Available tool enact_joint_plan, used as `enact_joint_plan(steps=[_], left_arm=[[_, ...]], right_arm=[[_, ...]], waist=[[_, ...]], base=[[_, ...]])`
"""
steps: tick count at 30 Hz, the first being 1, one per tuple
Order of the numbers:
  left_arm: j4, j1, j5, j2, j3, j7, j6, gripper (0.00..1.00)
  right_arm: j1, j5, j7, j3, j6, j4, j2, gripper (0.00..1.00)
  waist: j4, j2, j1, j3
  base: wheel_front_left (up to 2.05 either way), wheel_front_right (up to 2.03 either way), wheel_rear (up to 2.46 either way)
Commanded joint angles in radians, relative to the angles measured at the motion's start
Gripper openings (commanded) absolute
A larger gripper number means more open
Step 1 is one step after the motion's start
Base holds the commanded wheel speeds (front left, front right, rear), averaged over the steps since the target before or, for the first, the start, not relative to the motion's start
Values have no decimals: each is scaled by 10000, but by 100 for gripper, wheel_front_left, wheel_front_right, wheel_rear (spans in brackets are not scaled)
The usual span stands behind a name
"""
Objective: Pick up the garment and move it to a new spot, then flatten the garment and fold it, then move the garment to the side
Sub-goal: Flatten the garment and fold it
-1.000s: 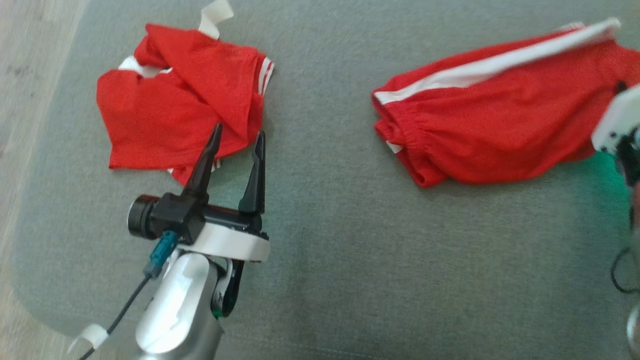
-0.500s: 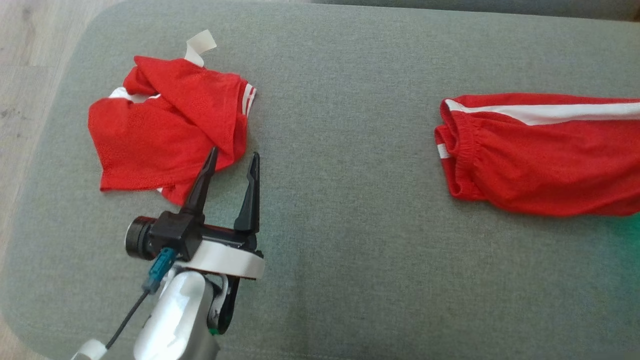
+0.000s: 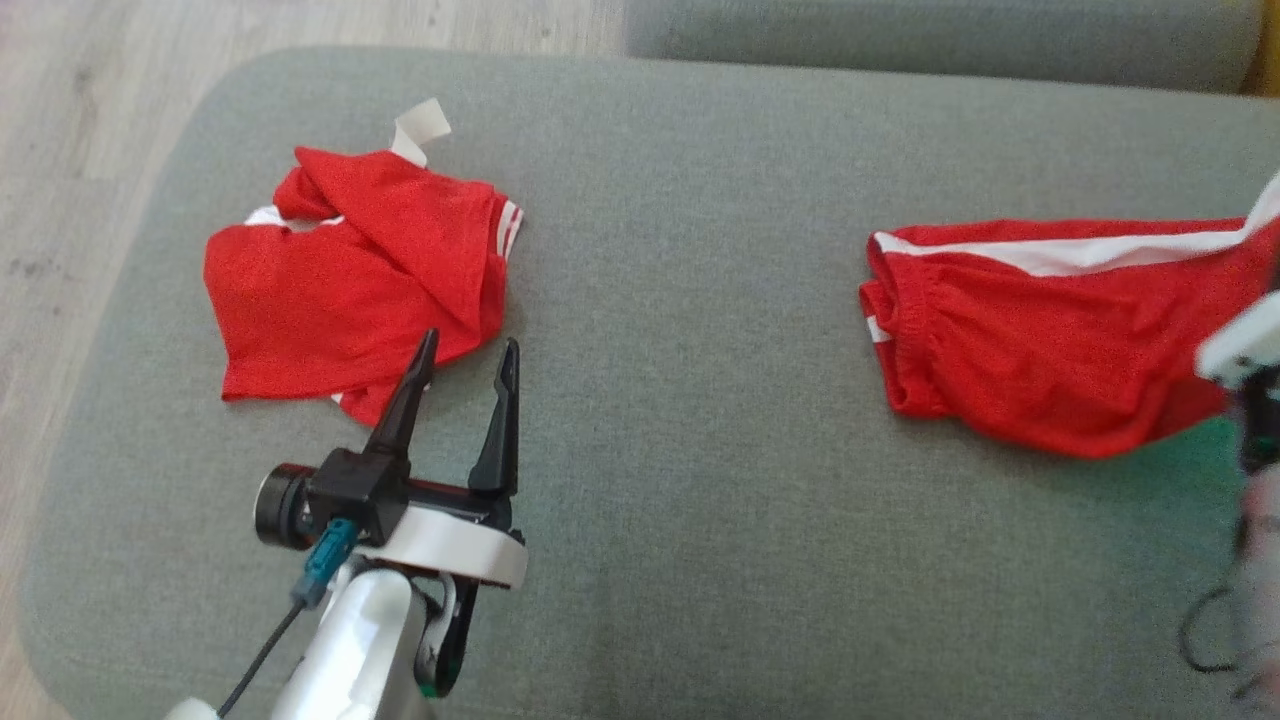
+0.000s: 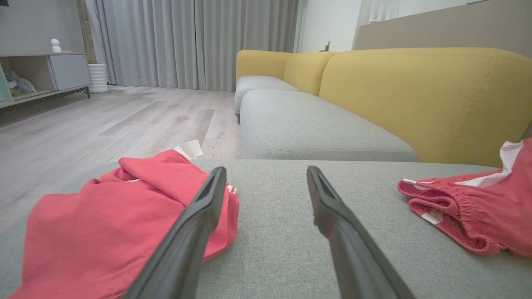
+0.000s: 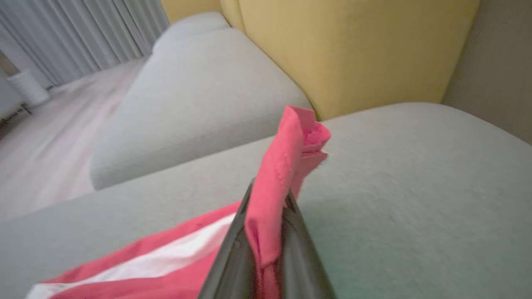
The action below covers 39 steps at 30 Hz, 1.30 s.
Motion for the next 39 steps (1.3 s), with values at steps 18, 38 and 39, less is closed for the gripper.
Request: enact_joint_plan(steps=[18, 38, 39], left_arm=[[-73, 10, 80, 194, 214, -53, 97, 100], [-110, 384, -154, 356, 276, -51, 358, 100], [-137, 425, -161, 357, 277, -51, 373, 100]], right_arm=[[921, 3378, -309, 5086, 65, -1412, 1395, 0], [1562, 3098, -2801, 6700, 65, -54, 1055, 100], [1663, 2976, -2833, 6369, 65, -247, 1033, 100]], waist=[[381, 0, 0, -895], [-252, 0, 0, -1619], [-316, 0, 0, -1659]], base=[[0, 0, 0], [0, 0, 0], [0, 0, 0]])
